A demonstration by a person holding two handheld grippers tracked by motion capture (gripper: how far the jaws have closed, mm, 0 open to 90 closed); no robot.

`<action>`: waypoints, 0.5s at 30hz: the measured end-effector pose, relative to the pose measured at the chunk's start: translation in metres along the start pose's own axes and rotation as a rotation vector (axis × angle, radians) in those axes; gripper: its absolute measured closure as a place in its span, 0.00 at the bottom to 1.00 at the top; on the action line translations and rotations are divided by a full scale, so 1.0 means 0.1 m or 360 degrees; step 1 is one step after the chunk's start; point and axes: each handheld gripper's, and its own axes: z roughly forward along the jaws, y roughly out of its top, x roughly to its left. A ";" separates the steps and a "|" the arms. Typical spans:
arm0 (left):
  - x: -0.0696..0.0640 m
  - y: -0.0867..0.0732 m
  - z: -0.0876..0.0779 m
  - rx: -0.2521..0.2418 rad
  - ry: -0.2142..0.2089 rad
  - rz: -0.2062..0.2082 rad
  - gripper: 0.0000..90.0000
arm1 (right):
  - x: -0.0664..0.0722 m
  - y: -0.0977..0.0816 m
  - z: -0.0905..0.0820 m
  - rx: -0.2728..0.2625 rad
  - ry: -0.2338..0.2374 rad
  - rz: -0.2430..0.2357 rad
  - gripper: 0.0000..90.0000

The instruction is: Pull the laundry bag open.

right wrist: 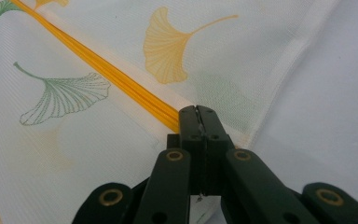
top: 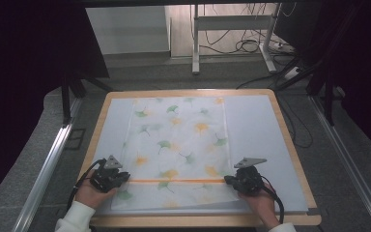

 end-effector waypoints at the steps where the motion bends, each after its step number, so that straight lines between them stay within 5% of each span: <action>1: 0.01 -0.01 -0.01 -0.0001 0.0001 -0.0004 0.94 | 0.00 0.00 0.00 -0.0001 0.0002 0.0001 1.00; 15: 0.07 -0.06 -0.05 0.0005 0.0002 -0.0041 0.94 | 0.00 -0.01 0.00 -0.0006 0.0000 -0.0006 1.00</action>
